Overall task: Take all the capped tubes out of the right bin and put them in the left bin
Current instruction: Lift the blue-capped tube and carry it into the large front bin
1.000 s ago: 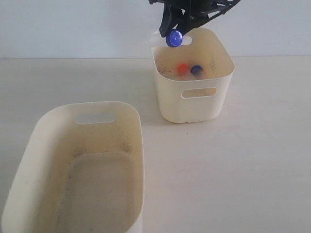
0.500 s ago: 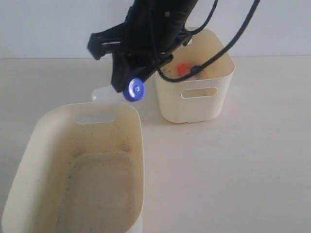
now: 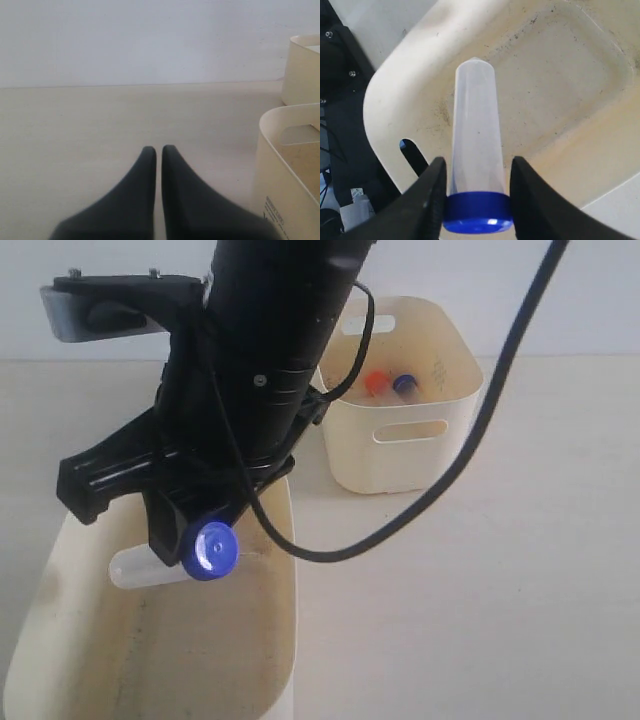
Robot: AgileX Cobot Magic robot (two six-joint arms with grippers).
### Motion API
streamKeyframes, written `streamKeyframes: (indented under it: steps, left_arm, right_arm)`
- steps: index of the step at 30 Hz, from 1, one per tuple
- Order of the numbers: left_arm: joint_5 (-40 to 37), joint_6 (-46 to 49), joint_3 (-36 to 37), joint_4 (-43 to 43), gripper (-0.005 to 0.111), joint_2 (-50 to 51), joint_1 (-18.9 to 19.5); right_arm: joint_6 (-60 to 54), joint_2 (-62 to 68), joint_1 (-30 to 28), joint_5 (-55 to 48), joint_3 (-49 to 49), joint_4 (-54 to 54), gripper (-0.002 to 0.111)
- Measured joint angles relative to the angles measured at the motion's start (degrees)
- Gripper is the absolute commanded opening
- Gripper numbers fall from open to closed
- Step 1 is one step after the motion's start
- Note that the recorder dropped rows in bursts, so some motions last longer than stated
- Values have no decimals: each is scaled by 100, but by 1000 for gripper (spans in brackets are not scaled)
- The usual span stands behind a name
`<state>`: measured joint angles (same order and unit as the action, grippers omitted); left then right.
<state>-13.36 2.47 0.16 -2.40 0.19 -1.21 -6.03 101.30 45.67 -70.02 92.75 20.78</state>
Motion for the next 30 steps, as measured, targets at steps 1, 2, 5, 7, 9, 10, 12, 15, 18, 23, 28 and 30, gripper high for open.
streamKeyframes:
  steps: [1,2,5,7,9,10,12,15,18,23,28,30]
  left_arm:
    - [0,0,0,0,4,0,0]
    - [0,0,0,0,4,0,0]
    - [0,0,0,0,4,0,0]
    - [0,0,0,0,4,0,0]
    - [0,0,0,0,4,0,0]
    - [0,0,0,0,4,0,0]
    - [0,0,0,0,4,0,0]
    - [0,0,0,0,4,0,0]
    - [0,0,0,0,4,0,0]
    - [0,0,0,0,4,0,0]
    - [0,0,0,0,4,0,0]
    - [0,0,0,0,4,0,0]
  right_arm:
    - [10,0,3,0,0,0,1]
    - [10,0,3,0,0,0,3]
    - [10,0,3,0,0,-10,33]
    - [10,0,3,0,0,-165,37]
    - [343,0,3,0,0,-792,1]
    - [533,0,3,0,0,-1077,1]
    - [763,0,3,0,0,-1704,0]
    - [766,0,3,0,0,-1918,0]
    - [657,0,3,0,0,-1806,0]
    - [305,0,3,0,0,-1528,1]
    - [282,0,3,0,0,-981,38]
    - [232,0,3,64,-2,-828,56]
